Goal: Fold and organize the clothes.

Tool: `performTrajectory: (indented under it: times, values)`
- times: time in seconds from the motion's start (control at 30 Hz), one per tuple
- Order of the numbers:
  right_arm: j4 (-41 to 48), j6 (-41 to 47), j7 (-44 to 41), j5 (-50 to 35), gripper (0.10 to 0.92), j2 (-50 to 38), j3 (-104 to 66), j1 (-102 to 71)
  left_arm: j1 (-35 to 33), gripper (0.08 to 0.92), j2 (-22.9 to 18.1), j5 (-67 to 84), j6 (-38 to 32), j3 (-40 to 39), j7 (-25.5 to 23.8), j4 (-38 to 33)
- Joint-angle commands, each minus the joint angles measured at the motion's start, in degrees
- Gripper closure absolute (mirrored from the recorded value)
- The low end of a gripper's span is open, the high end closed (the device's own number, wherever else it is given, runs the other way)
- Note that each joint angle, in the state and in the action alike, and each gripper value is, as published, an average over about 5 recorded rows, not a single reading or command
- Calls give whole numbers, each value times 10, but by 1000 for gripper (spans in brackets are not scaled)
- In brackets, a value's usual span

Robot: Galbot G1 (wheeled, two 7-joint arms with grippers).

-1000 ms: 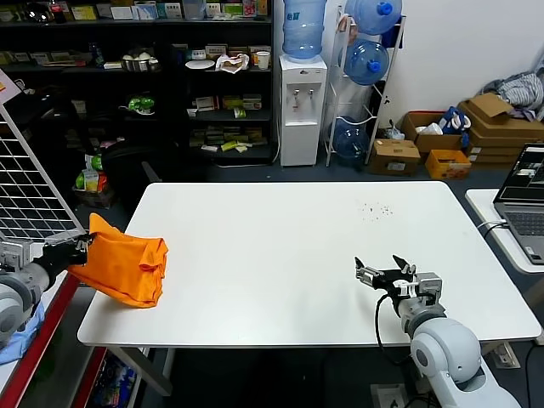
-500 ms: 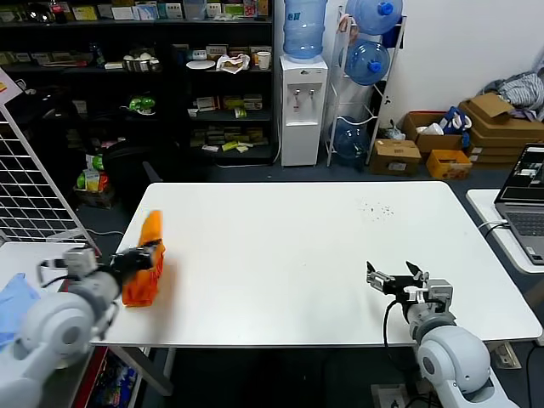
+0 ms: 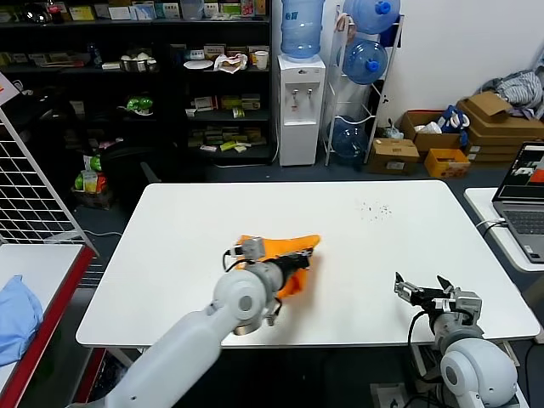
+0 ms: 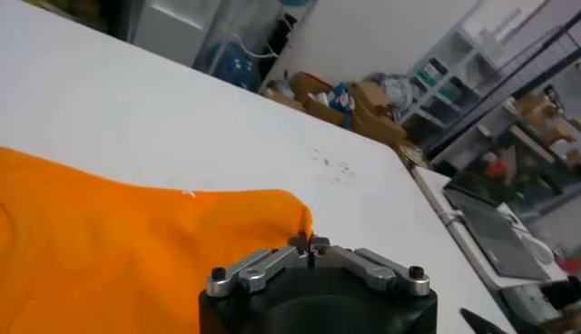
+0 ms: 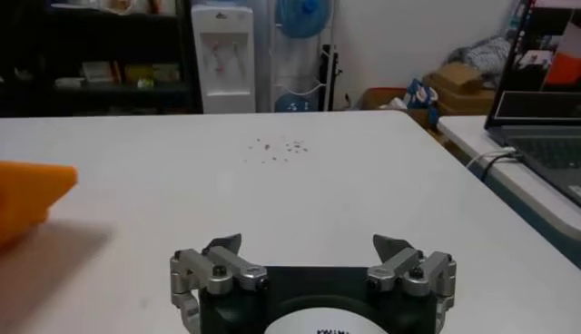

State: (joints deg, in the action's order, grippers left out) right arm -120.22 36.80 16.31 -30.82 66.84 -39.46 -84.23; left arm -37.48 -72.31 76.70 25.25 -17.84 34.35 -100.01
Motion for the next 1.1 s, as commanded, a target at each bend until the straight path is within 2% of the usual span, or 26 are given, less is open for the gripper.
performTrajectory:
  times: [0.03, 0.3, 0.57, 0.73, 0.87, 1.0, 1.1]
  values:
    - [2, -1, 1, 0, 104, 5, -16, -6, 99, 900, -143, -38, -8, -103, 20, 115]
    - [2, -2, 0, -2, 104, 0, -12, -3, 97, 900, -142, -66, -16, -79, 6, 141]
    - [-1, -32, -27, 0, 104, -4, -11, -4, 84, 891, -136, -79, -16, -68, -18, 122]
    - [-13, -93, -88, 5, 104, -12, -16, -18, 56, 774, -105, -117, -18, -35, -51, 55]
    - [-10, -149, -118, 4, 104, -16, -20, -19, 3, 661, -66, -158, -20, 12, -71, -20]
    - [6, -212, -136, 20, 104, -14, -21, -18, -83, 540, 11, -222, -32, 96, -122, -91]
    - [25, -265, -149, 46, 104, -8, -25, -20, -184, 453, 70, -317, -81, 183, -198, -129]
